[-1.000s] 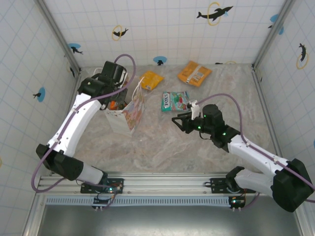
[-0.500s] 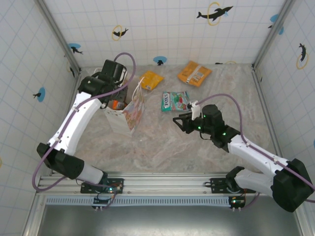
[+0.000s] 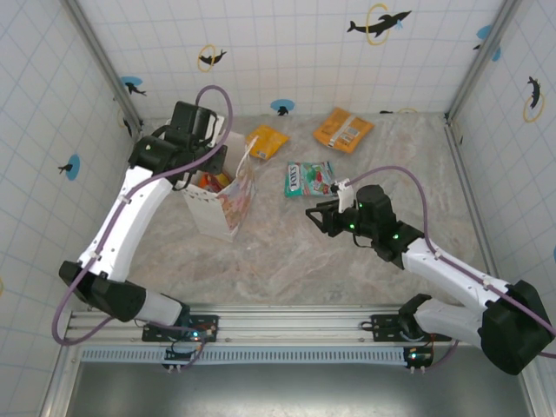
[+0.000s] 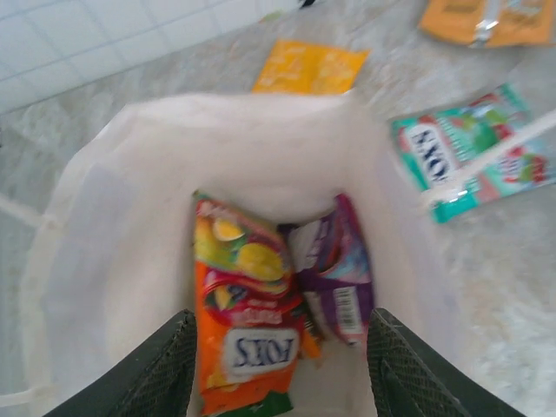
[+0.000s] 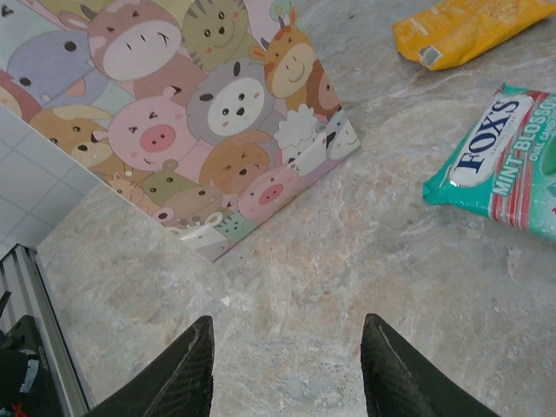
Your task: Place the snacks into the paper bag
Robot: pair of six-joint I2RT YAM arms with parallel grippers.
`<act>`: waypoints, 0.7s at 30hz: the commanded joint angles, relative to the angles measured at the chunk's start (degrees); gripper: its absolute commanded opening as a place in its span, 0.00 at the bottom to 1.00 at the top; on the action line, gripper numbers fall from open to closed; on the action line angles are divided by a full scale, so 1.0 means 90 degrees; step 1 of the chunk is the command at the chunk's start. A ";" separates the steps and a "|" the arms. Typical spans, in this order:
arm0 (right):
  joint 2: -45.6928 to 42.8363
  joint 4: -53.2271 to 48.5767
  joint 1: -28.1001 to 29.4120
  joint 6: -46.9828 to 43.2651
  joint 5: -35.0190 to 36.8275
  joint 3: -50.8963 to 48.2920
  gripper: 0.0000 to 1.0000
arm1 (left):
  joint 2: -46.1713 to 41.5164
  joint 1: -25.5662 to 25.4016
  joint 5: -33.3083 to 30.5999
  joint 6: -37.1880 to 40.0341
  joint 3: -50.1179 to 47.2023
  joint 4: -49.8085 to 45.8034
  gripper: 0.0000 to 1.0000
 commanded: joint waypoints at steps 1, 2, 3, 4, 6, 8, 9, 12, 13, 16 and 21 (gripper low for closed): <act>0.0112 -0.0347 0.0048 -0.0071 0.0204 0.0345 0.47 | -0.0236 0.0048 0.0832 -0.0055 0.0181 0.0432 0.54; 0.0156 -0.0473 0.0044 -0.0066 0.0283 0.0384 0.47 | -0.0244 0.0051 0.0895 -0.0034 0.0128 0.0511 0.54; 0.0208 -0.0546 0.0043 -0.0071 0.0360 0.0430 0.47 | -0.0251 0.0045 0.0969 0.0003 0.0062 0.0597 0.54; 0.0277 -0.0637 0.0039 -0.0075 0.0424 0.0487 0.47 | -0.0256 0.0046 0.1059 0.0038 -0.0013 0.0715 0.54; 0.0438 -0.0799 0.0021 -0.0107 0.0496 0.0620 0.47 | -0.0224 0.0047 0.1270 0.0084 -0.0063 0.0921 0.54; 0.0626 -0.1041 -0.0029 -0.0134 0.0555 0.0811 0.47 | -0.0129 0.0024 0.1492 0.0123 0.0023 0.1054 0.54; 0.0732 -0.1186 -0.0080 -0.0142 0.0572 0.0915 0.47 | -0.0076 -0.0025 0.1543 0.0133 0.0089 0.1122 0.54; 0.1007 -0.1504 -0.0284 -0.0144 0.0585 0.1214 0.47 | 0.0076 -0.0208 0.1586 0.0134 0.0286 0.1344 0.54; 0.1078 -0.1575 -0.0379 -0.0131 0.0548 0.1299 0.47 | 0.0134 -0.0278 0.1578 0.0141 0.0354 0.1410 0.54; 0.1218 -0.1631 -0.0650 -0.0088 0.0362 0.1475 0.47 | 0.0330 -0.0500 0.1324 0.0115 0.0559 0.1601 0.54; 0.1363 -0.1737 -0.1208 -0.0112 0.0091 0.1719 0.48 | 0.0708 -0.0975 0.1088 0.0103 0.0813 0.1831 0.55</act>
